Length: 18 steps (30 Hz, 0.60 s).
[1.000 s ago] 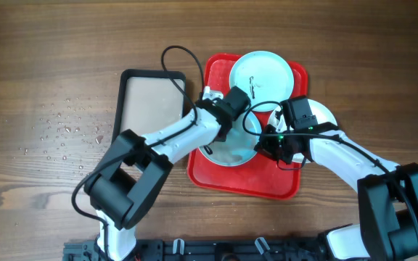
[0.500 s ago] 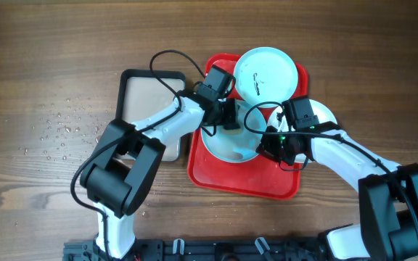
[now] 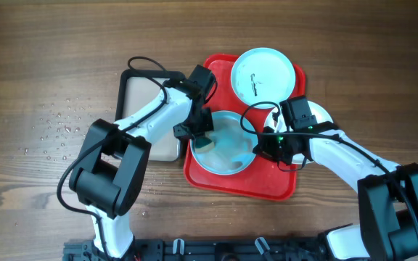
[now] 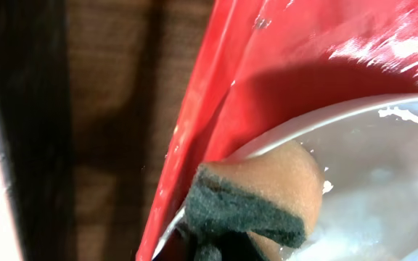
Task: Clean dirty plates on tray and stack at the side
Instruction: 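Scrub sponge along the white plate rim with the left gripper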
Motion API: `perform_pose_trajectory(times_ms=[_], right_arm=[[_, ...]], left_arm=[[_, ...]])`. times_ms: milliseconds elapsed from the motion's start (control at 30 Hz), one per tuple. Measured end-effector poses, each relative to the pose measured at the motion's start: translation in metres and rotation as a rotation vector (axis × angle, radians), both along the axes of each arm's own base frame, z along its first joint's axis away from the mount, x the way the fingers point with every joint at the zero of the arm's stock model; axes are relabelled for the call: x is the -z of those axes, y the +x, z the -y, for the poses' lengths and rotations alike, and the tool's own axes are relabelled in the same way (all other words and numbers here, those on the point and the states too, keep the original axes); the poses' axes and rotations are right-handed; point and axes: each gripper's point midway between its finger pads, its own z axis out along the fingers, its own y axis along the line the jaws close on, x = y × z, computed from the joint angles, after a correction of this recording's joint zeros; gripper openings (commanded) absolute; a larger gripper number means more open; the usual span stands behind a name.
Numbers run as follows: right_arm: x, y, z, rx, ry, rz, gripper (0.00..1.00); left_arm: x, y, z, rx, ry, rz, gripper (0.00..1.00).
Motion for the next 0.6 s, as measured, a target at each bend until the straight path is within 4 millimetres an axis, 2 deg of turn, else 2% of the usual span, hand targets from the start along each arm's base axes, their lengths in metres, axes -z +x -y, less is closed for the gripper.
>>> perform_pose_trajectory(times_ms=[100, 233, 367, 433, 600], right_arm=[[0.000, 0.000, -0.001, -0.002, 0.006, -0.002, 0.04], [0.000, 0.000, -0.001, -0.001, 0.004, -0.002, 0.04], [0.002, -0.001, 0.004, 0.009, -0.020, -0.010, 0.04], [0.003, -0.002, 0.006, 0.014, -0.028, -0.015, 0.04], [0.003, -0.002, 0.007, 0.014, -0.030, -0.014, 0.04]], left_arm=[[0.000, -0.009, -0.004, -0.001, 0.013, -0.038, 0.04], [0.001, -0.003, 0.002, 0.001, -0.014, -0.008, 0.04], [-0.001, 0.025, 0.032, 0.040, -0.082, 0.144, 0.04], [-0.003, 0.031, 0.051, 0.071, -0.118, 0.200, 0.04], [-0.004, 0.019, 0.091, 0.146, -0.227, 0.196, 0.04]])
